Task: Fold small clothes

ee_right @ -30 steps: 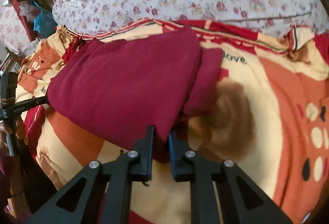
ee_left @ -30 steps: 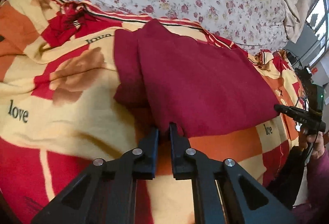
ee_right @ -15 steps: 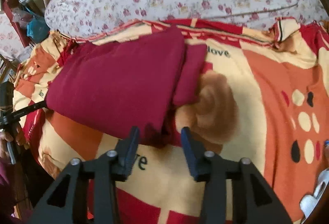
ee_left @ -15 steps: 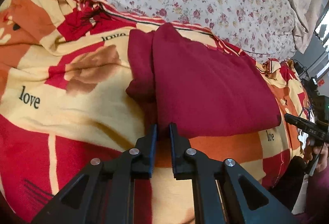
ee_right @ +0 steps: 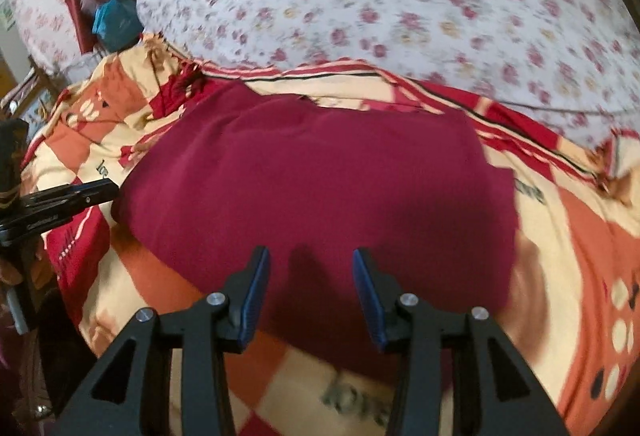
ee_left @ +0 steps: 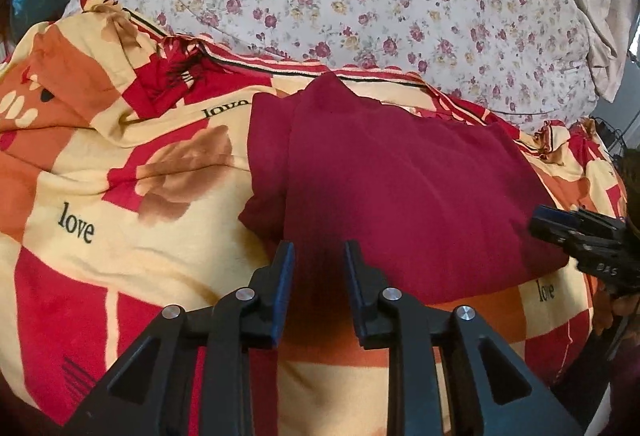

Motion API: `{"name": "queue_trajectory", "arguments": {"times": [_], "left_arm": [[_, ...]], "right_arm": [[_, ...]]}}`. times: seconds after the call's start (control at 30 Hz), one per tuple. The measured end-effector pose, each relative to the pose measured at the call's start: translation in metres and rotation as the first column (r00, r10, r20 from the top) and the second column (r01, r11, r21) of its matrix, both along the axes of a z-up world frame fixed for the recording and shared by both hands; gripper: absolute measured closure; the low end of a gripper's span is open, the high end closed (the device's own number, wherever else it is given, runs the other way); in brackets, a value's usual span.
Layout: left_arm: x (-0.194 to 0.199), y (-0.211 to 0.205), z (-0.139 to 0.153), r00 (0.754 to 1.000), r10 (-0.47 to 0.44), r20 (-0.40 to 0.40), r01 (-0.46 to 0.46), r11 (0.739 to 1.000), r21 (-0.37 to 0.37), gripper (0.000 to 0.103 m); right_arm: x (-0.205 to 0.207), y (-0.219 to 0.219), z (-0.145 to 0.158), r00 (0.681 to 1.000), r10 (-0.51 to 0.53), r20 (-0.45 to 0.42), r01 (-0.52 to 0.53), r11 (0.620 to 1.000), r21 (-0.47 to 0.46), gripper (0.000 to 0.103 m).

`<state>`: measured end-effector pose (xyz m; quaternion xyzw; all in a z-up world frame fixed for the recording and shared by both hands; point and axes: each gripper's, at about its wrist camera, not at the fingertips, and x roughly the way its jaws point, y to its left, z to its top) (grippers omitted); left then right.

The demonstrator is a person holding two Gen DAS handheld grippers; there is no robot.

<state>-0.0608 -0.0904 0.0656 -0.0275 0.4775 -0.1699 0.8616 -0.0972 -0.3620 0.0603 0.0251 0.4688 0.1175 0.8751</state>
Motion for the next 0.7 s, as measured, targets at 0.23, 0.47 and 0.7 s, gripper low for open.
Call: {"name": "queue_trajectory", "arguments": {"times": [0.23, 0.47, 0.7], "left_arm": [[0.01, -0.007, -0.015, 1.0, 0.016, -0.012, -0.016, 1.0, 0.0, 0.099], [0.014, -0.006, -0.021, 1.0, 0.02, -0.021, -0.02, 1.0, -0.02, 0.098], [0.016, 0.005, -0.023, 0.997, 0.056, -0.048, -0.061, 0.992, -0.11, 0.097]], "right_arm": [[0.048, 0.056, -0.021, 0.996, 0.087, -0.003, -0.087, 0.996, -0.013, 0.058], [0.086, 0.089, -0.031, 0.995, 0.104, -0.003, -0.104, 0.994, -0.032, 0.056], [0.117, 0.119, -0.027, 0.991, 0.136, 0.009, -0.136, 0.99, -0.041, 0.056]]}}
